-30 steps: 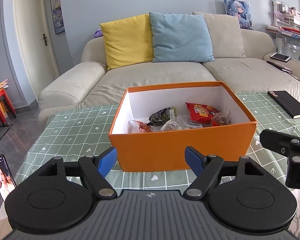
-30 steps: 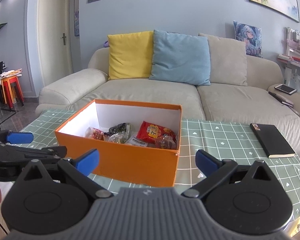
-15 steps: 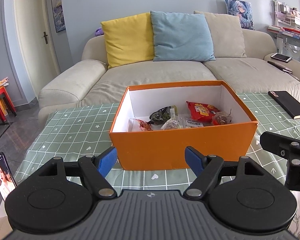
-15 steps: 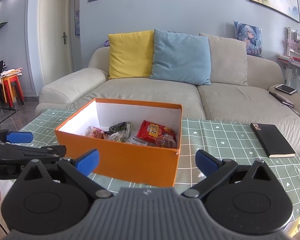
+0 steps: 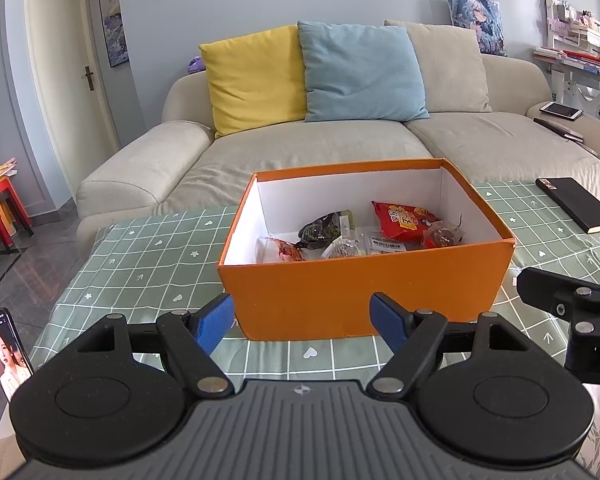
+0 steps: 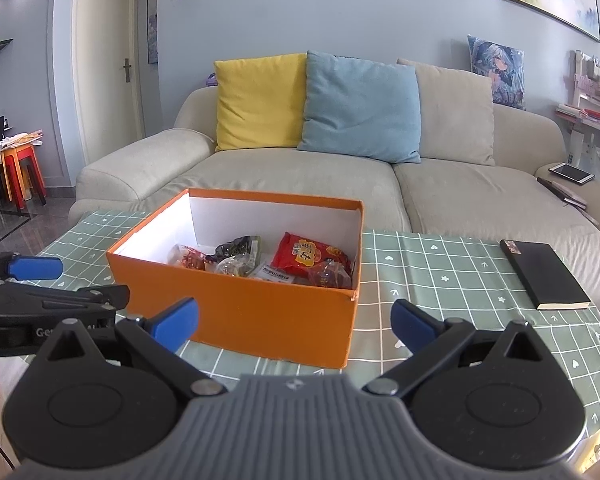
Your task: Organize snacks
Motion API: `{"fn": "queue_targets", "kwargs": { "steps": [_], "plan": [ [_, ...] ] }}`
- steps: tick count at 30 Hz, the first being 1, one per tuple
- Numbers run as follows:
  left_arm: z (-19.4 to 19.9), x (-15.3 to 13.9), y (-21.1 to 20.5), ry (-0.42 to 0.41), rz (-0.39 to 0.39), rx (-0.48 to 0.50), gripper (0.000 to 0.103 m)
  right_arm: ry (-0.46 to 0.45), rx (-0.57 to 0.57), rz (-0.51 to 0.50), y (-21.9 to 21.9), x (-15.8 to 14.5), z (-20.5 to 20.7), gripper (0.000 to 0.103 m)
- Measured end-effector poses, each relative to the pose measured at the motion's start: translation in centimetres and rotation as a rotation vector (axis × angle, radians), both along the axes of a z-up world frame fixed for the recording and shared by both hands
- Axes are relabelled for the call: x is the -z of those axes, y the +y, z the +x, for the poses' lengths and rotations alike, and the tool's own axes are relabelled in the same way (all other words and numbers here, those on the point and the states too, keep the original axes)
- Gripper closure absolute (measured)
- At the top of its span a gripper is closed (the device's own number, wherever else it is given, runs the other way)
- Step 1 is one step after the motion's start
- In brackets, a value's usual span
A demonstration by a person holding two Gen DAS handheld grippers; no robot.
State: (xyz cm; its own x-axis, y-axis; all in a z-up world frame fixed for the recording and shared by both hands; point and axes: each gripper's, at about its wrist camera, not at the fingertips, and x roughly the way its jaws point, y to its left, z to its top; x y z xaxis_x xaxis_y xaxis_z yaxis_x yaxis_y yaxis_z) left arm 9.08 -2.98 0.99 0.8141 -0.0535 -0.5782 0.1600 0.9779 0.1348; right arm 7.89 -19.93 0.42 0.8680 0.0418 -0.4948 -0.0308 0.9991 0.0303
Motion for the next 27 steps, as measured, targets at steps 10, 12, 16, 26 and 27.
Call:
{"fn": "queue_targets", "kwargs": {
  "steps": [10, 12, 16, 26, 27],
  "plan": [
    [0.06, 0.02, -0.05, -0.005, 0.004, -0.001, 0.013, 0.002, -0.001, -0.001, 0.02, 0.04, 0.01, 0.004],
    [0.05, 0.03, -0.04, -0.006, 0.006, -0.001, 0.013, 0.002, -0.002, -0.002, 0.03, 0.11, 0.02, 0.004],
    [0.06, 0.01, -0.06, -0.007, 0.009, 0.001, 0.013, 0.004, -0.003, -0.003, 0.07, 0.29, 0.01, 0.004],
    [0.03, 0.00, -0.11, -0.005, 0.008, 0.005, 0.013, 0.007, -0.003, -0.003, -0.03, 0.39, -0.05, 0.004],
    [0.04, -0.02, -0.08, -0.003, 0.005, 0.007, 0.013, 0.007, -0.004, -0.003, -0.06, 0.42, -0.07, 0.004]
  ]
}}
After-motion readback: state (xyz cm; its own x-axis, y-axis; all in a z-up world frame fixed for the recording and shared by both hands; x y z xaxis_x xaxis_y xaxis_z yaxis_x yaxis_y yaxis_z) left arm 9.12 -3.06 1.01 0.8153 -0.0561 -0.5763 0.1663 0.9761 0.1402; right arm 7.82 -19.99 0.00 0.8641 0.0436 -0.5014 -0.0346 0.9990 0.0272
